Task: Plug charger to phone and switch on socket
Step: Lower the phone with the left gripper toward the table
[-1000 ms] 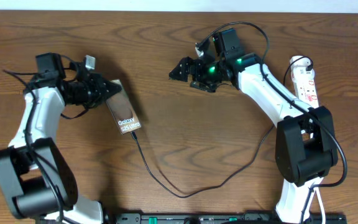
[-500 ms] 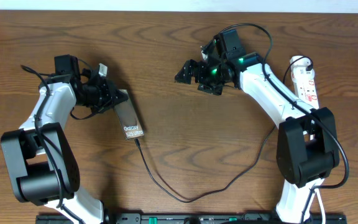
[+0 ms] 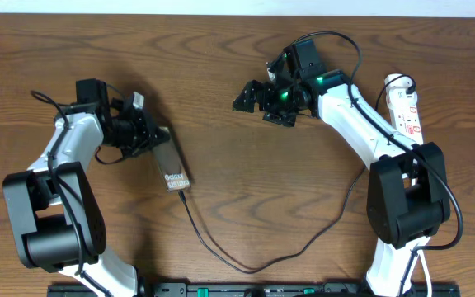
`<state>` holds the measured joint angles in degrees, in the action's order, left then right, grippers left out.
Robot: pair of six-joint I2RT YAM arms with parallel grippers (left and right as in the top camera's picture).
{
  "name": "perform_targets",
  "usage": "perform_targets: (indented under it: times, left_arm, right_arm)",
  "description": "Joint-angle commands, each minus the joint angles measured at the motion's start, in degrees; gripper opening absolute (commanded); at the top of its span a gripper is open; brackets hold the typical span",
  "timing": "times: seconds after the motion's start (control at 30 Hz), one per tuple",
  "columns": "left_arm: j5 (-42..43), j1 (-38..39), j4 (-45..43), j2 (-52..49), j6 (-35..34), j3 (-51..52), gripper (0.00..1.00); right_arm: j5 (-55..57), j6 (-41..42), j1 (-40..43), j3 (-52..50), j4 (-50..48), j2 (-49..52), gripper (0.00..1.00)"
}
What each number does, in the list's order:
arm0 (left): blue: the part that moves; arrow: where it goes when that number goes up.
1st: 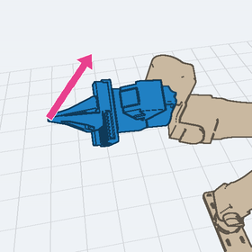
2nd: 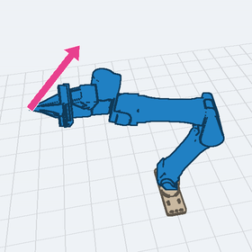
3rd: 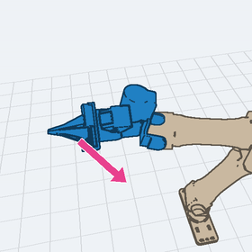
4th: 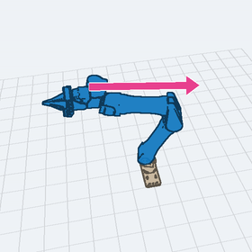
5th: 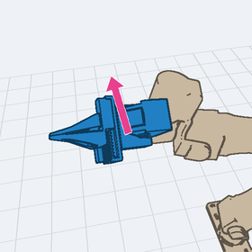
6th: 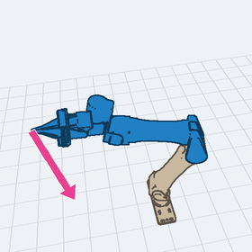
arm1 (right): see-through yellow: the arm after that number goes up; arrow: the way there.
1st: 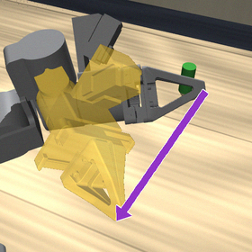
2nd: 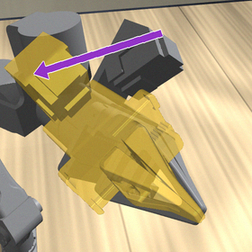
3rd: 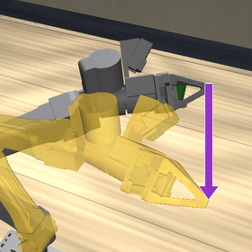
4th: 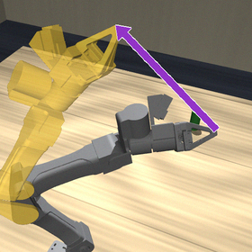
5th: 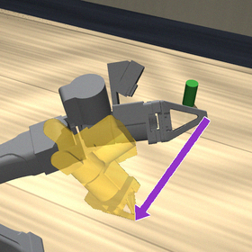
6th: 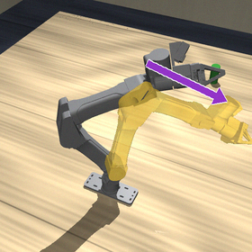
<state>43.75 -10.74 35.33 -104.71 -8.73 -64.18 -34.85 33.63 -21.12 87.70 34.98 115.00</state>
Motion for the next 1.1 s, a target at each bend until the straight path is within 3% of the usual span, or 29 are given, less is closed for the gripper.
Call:
perform_targets:
  times: [0.0, 1.07]
  left_arm:
    - [0.52, 0.22, -1.70, 0.07, 0.57, 2.60, 0.07]
    - [0.52, 0.22, -6.58, 0.04, 0.55, 11.63, 0.08]
  right_arm:
    - [0.28, -1.16, 0.31, 0.37, 0.39, -2.08, 0.97]
    - [1.99, -1.57, 0.31, 0.37, 1.51, -2.08, 0.96]
